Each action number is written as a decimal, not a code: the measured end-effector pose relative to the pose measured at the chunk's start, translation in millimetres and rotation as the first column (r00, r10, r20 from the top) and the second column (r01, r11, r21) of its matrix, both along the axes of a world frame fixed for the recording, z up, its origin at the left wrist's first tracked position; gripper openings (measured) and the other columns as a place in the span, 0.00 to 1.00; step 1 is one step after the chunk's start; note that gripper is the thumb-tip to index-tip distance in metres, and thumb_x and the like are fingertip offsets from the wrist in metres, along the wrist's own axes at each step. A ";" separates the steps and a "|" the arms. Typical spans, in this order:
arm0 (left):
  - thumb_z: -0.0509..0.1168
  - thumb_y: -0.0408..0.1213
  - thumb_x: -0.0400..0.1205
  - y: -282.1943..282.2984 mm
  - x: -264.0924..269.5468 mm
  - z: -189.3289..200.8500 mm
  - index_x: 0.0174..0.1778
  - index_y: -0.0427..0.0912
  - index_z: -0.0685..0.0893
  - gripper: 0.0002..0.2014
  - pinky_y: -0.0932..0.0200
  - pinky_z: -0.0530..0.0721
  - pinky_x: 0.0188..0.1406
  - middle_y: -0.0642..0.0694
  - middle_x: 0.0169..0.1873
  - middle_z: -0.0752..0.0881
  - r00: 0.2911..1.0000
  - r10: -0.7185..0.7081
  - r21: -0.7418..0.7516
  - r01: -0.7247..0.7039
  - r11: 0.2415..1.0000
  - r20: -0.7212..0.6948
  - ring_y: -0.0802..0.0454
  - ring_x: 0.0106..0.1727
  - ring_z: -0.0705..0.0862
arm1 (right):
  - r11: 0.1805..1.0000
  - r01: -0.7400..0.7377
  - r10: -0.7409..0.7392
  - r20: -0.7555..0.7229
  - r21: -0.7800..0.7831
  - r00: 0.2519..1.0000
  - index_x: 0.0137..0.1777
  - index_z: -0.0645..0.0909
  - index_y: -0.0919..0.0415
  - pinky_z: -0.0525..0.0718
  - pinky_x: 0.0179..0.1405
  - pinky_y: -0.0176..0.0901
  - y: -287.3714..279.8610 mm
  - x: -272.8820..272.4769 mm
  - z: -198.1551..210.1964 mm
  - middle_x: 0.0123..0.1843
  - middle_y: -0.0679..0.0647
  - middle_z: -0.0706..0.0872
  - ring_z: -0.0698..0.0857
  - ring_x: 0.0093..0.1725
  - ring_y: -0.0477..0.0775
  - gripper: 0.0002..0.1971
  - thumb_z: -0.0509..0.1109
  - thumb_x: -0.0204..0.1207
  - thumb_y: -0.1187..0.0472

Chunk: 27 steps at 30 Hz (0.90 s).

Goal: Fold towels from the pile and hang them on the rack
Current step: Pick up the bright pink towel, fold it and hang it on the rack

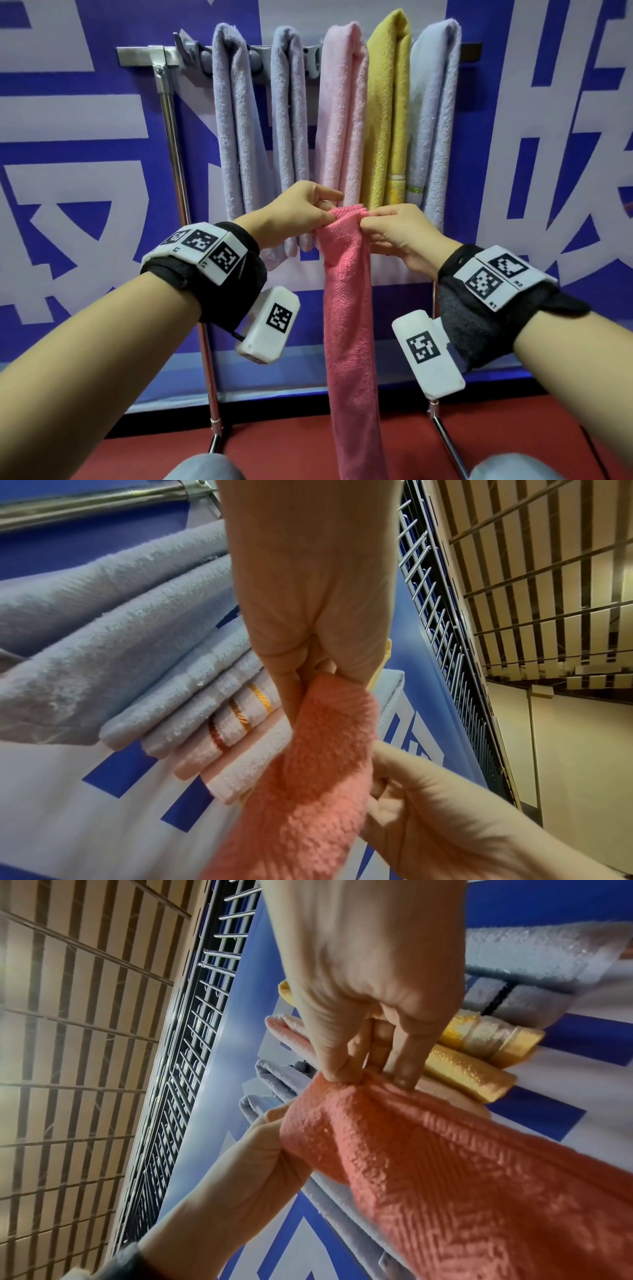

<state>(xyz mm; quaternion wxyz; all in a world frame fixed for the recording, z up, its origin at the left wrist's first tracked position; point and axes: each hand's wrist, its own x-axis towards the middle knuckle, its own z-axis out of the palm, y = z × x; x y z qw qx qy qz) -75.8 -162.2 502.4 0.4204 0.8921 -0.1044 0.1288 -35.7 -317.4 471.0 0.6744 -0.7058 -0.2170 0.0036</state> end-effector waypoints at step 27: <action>0.55 0.22 0.76 7.8 0.0 4.1 0.42 0.30 0.86 0.13 0.53 0.86 0.43 0.36 0.55 0.82 0.967 0.035 0.419 -0.143 0.897 0.254 0.50 0.40 0.82 | 0.984 0.171 -0.171 -0.003 -0.043 0.985 0.30 0.76 0.63 0.80 0.23 0.36 1.5 -1.9 7.8 0.19 0.50 0.76 0.75 0.16 0.42 0.10 0.65 0.68 0.76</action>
